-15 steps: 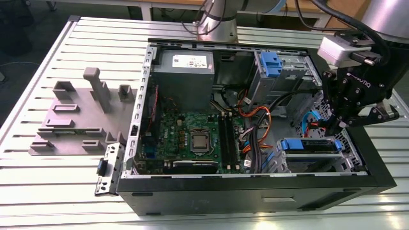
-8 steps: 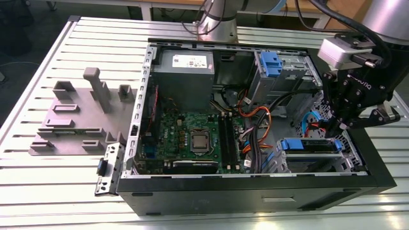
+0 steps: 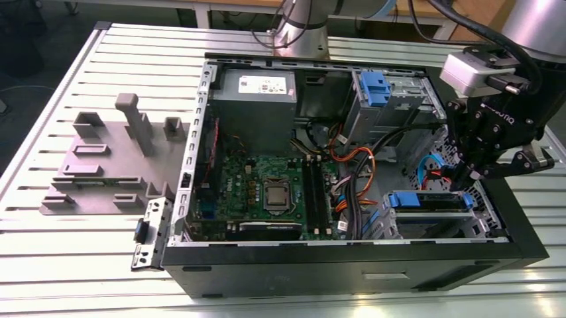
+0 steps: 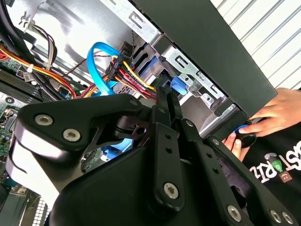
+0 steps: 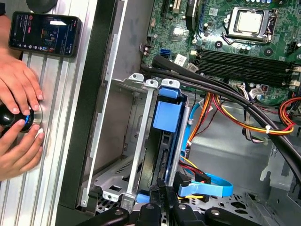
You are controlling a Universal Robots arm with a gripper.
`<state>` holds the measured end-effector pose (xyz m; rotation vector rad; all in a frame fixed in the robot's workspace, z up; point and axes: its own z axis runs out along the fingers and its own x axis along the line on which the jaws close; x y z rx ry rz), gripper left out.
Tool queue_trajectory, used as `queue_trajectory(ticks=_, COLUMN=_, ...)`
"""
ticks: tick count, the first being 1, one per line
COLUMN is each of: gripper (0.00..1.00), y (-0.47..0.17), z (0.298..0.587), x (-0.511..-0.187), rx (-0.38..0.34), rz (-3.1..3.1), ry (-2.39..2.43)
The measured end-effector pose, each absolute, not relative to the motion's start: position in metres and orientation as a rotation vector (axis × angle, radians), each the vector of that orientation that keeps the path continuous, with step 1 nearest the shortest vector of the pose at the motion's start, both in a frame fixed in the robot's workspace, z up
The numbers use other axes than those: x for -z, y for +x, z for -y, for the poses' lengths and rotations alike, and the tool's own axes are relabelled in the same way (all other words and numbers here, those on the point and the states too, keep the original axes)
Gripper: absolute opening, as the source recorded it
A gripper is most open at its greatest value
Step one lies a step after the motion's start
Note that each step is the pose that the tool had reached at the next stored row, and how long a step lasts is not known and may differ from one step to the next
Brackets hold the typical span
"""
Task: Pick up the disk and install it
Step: 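Insert the first disk wire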
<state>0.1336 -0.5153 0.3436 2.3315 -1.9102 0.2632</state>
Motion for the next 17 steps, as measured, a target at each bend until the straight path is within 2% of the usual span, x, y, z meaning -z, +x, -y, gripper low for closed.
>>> queue_trajectory(ticks=14, gripper=0.16, y=0.1289, z=0.5153, x=-0.3431, rx=-0.295, rz=1.929, ry=2.334)
queue_trajectory(ticks=17, gripper=0.16, y=0.1280, z=0.5159, x=-0.3430, rx=-0.279, rz=1.940, ry=2.345)
